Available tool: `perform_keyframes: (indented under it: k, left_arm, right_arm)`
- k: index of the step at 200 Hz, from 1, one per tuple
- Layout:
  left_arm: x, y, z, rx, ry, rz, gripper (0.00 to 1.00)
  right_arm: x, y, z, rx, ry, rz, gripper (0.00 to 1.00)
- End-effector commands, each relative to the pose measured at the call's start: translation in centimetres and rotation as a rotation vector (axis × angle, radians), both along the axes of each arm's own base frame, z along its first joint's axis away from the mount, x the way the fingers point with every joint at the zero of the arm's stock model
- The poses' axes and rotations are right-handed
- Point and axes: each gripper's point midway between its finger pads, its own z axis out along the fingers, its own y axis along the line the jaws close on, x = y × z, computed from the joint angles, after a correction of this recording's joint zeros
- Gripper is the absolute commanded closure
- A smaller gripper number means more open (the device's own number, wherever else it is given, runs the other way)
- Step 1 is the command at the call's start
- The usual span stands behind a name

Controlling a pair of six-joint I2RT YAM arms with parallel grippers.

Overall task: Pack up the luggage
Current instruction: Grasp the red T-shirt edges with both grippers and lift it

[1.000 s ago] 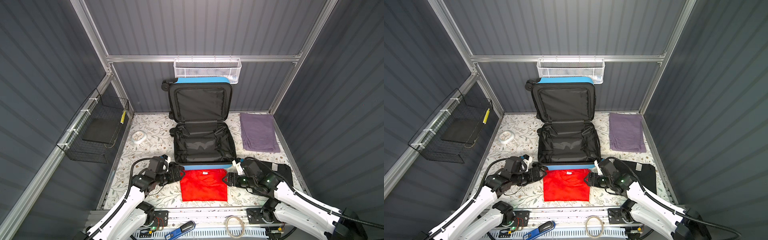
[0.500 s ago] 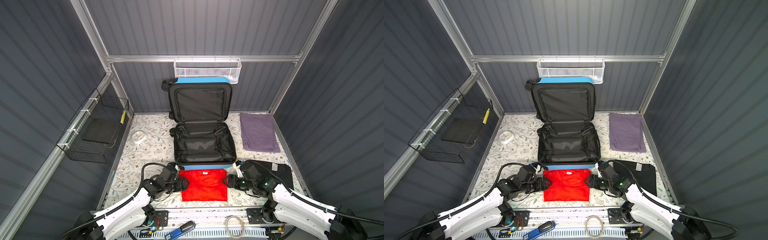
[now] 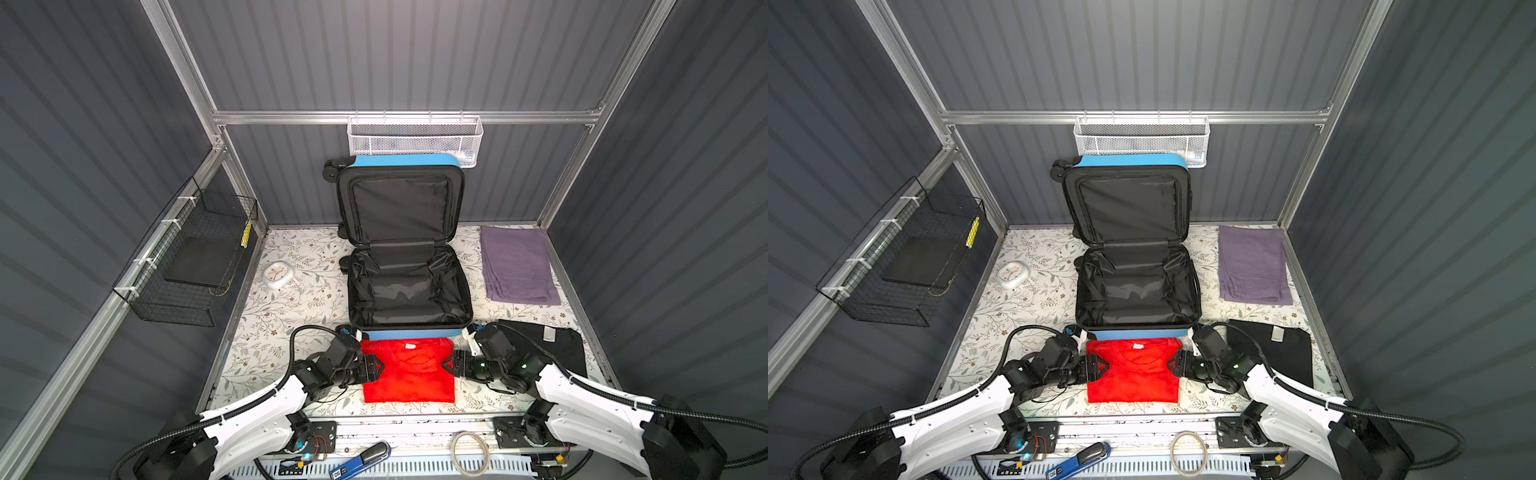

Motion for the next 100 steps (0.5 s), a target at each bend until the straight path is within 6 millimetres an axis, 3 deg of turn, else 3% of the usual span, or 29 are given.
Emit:
perform_keyframes:
  k: [1, 72, 100]
  left_arm:
    - [-0.6, 0.2, -1.3, 0.019, 0.03, 0.004, 0.25]
    - [-0.9, -0.8, -2.5, 0.01, 0.044, -0.012, 0.35]
    - [-1.1, -1.2, -2.7, 0.012, 0.047, -0.024, 0.44]
  right_arm:
    - [-0.3, 0.8, -0.2, 0.03, 0.007, 0.035, 0.32]
    - [-0.8, 1.8, -0.8, 0.066, 0.04, 0.081, 0.4]
    - [-0.9, 2.2, -0.8, 0.083, 0.043, 0.096, 0.48]
